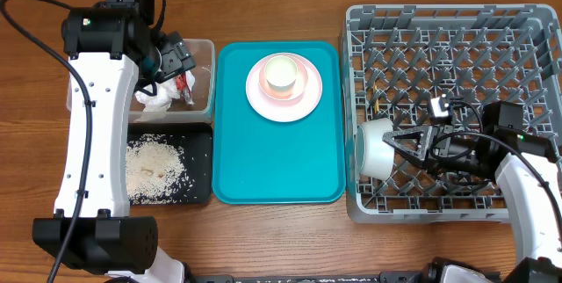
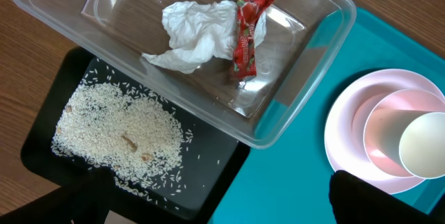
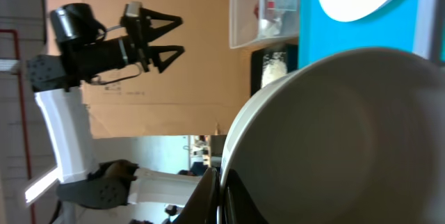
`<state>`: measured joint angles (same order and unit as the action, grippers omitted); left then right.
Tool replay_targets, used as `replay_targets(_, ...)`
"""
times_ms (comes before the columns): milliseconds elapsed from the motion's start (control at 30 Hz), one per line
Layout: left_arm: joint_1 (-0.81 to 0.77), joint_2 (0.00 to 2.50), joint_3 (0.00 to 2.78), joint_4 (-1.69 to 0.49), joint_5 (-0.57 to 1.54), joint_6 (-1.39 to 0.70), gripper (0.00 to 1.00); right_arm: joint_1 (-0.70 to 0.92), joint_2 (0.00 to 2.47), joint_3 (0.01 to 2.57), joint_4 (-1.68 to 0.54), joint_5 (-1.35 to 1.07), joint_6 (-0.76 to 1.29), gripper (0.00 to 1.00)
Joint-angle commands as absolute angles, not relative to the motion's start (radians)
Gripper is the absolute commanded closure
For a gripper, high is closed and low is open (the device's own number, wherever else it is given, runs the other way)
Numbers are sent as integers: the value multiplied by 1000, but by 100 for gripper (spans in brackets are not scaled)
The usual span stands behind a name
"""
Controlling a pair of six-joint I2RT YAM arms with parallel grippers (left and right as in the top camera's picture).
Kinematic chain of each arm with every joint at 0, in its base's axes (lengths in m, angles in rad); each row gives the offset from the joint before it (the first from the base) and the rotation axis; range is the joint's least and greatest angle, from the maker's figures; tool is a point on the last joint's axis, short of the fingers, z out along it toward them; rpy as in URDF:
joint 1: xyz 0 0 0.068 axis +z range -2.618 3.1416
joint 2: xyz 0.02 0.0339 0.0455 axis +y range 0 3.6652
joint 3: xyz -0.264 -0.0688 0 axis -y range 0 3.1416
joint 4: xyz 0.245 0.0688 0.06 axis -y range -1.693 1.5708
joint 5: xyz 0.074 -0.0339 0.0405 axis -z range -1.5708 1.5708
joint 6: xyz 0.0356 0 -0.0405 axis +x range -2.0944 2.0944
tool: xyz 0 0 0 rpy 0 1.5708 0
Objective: Sort waste into correct bins and load items into the dishwasher
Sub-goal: 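Lower the bowl into the rack and open the right gripper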
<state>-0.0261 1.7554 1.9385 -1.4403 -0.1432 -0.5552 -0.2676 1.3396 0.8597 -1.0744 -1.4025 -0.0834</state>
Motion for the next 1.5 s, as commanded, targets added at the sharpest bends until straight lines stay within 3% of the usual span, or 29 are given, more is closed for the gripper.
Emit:
replay_targets(0,-27,1753,1945,-1438,-152,-553,0,-271,1338,852,-1072,-1351,-113,96)
replay_targets(867,-27,1753,1945,-1438,-152,-553,0,-271,1338,823,-1190,-1196,-131,96)
replay_targets(1233,-27,1753,1945,-1438,-152,-554,0,-272,1338,823,-1224,-1273,-131,96)
replay_targets(1467,-27,1753,1945,-1438,-152,-554,0,-326,1338,823,-1194,-1125,-131,95)
